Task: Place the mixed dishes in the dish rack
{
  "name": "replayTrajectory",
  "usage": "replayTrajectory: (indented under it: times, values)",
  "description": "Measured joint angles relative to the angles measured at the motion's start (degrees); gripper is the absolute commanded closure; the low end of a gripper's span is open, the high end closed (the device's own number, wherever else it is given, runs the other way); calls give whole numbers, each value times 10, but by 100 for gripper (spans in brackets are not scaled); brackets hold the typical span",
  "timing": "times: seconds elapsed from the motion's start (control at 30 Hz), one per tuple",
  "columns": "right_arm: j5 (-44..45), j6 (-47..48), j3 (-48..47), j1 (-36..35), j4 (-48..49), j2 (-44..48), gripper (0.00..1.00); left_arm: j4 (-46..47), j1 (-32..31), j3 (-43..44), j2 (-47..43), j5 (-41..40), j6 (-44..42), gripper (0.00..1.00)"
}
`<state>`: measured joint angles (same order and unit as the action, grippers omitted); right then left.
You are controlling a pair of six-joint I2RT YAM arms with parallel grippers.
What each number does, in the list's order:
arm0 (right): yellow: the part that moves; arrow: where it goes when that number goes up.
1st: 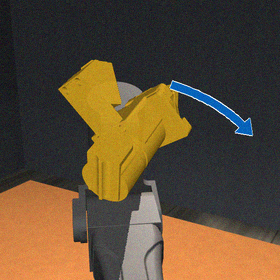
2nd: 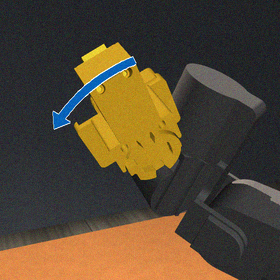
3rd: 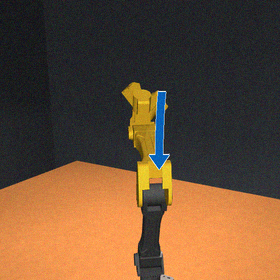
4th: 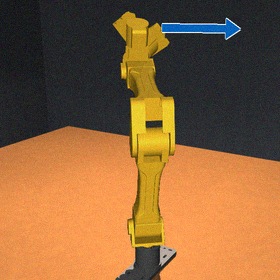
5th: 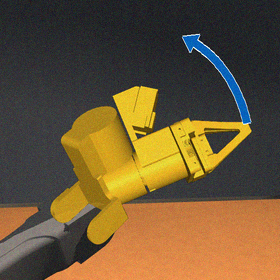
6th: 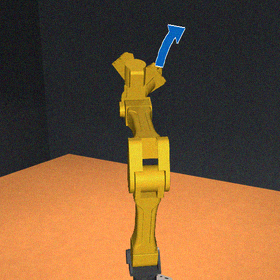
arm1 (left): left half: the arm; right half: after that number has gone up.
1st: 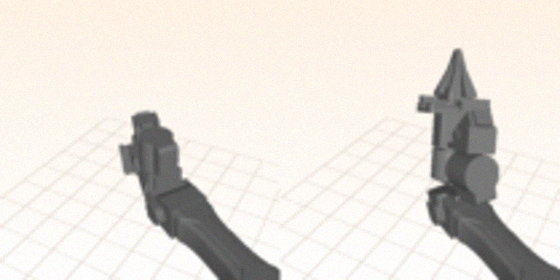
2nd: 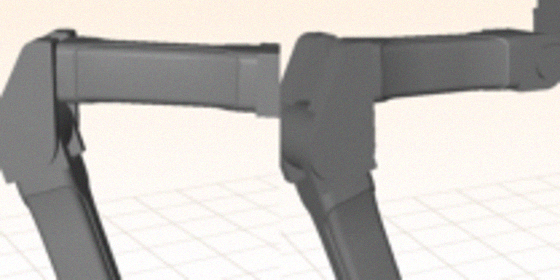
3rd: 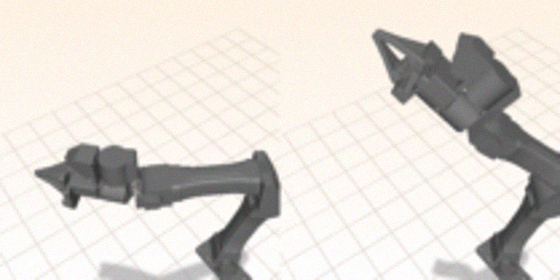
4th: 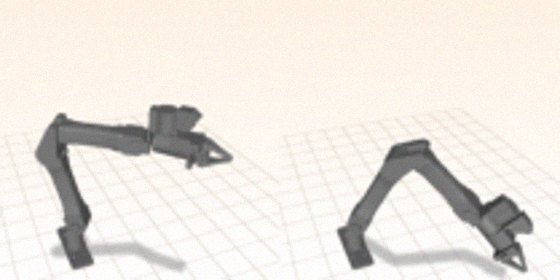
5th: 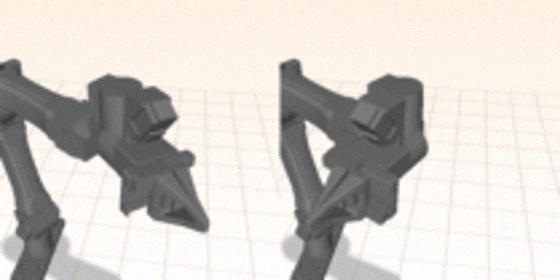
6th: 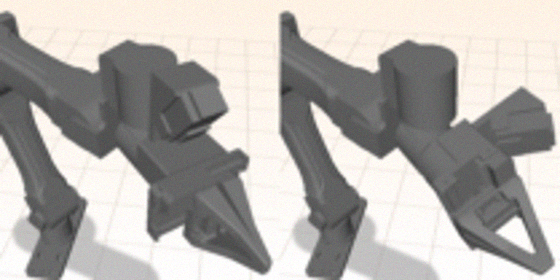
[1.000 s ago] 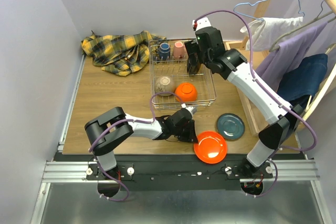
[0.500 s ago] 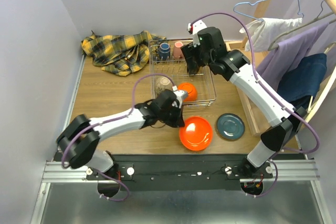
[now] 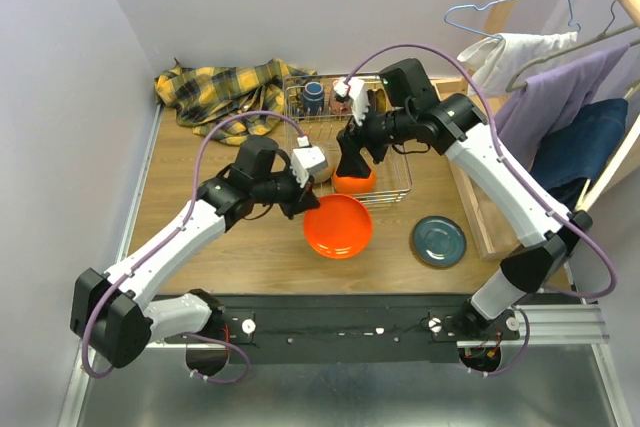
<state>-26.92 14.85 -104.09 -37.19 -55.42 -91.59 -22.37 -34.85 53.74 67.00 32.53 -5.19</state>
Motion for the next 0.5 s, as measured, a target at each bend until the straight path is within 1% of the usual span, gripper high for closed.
replayTrajectory:
  times: [0.13, 0.2, 0.23, 0.3, 0.5]
  values:
    - [-82, 41, -21, 0, -43, -32, 18, -19, 50, 2, -16, 3, -61, 100]
    - [-101, 52, -18, 0, -54, -41, 19, -27, 65, 2, -26, 3, -76, 100]
    - [-109, 58, -16, 0, -60, -44, 21, -31, 72, 2, -37, 3, -87, 100]
    - [-123, 66, -11, 0, -72, -52, 23, -37, 75, 2, -53, 3, -97, 100]
    - [-144, 76, -7, 0, -87, -73, 24, -35, 86, 2, -85, 5, -105, 100]
